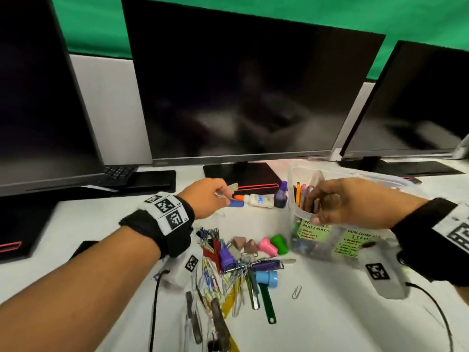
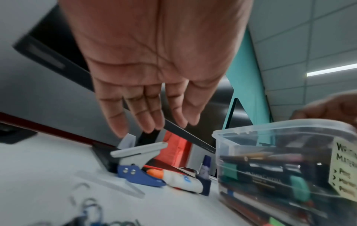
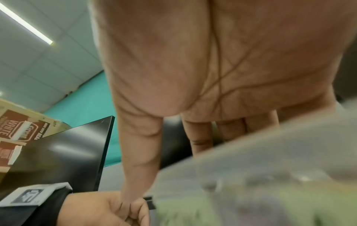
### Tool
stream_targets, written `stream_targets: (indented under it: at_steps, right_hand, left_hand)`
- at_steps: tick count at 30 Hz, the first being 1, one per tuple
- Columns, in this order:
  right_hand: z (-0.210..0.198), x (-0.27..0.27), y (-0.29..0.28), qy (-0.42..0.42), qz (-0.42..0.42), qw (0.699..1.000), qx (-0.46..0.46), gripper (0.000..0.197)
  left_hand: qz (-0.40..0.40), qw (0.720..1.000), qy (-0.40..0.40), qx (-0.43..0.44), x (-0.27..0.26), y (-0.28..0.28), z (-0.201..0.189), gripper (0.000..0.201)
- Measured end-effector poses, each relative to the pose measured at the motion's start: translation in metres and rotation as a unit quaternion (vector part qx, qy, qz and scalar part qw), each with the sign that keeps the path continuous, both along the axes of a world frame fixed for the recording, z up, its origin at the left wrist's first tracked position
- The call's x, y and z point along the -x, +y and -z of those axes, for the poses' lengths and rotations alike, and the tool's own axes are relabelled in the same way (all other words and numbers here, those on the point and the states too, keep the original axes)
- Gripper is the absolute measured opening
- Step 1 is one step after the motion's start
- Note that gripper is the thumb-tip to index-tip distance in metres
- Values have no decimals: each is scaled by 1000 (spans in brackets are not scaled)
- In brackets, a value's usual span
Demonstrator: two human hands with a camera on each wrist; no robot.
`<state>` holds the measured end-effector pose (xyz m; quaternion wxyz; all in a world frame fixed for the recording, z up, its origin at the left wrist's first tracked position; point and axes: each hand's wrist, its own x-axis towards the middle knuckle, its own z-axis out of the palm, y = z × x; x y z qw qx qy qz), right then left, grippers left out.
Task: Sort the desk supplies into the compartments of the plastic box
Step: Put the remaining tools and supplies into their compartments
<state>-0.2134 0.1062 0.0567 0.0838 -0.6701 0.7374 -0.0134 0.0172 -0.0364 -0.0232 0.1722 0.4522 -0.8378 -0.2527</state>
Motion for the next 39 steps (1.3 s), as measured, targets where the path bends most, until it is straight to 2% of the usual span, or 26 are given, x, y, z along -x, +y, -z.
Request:
stream_targets:
  at_steps: [4, 10, 15, 16, 21, 26, 28, 30, 32, 35, 37, 39]
  right_hand:
    - [28, -9, -4, -36, -18, 999, 11, 33]
    - [38, -17, 0, 30, -24, 998, 41, 43]
    - [37, -27, 3, 48, -8, 998, 47, 81]
    - [37, -29, 4, 43, -5, 998, 52, 83]
    - [34, -32, 9, 48, 29, 997, 44, 50]
    - [38, -32, 3, 42, 33, 997, 48, 47]
    - [39, -32, 2, 41, 36, 997, 51, 48]
    - [39, -32, 4, 44, 38, 997, 49, 49]
    - [38, -30, 4, 44, 35, 997, 45, 50]
    - [38, -29, 4, 8, 31, 999, 40, 45]
    - [36, -26, 5, -71, 27, 995, 63, 32]
    - [33, -21, 7, -195, 23, 973, 123, 29]
  left_hand:
    - [-19, 992, -125, -5, -32, 2, -7, 24]
    - [-76, 952, -295, 1, -87, 6, -13, 36]
    - [-117, 920, -373, -27, -122, 16, -14, 43]
    - [-125, 914, -386, -26, -127, 19, -15, 46]
    - [-172, 868, -464, -46, -143, 32, -6, 67]
    - [-188, 829, -521, -77, -150, 38, 8, 69]
    - [-180, 835, -513, -79, -145, 43, 4, 66]
    - [-171, 857, -480, -71, -134, 48, -5, 61]
    - [-164, 890, -424, -46, -118, 53, -21, 64]
    - [-119, 941, -315, 3, -85, 63, -44, 79]
    - [-67, 967, -244, 31, -56, 71, -56, 85]
    - [-19, 979, -189, 74, -27, 82, -65, 86]
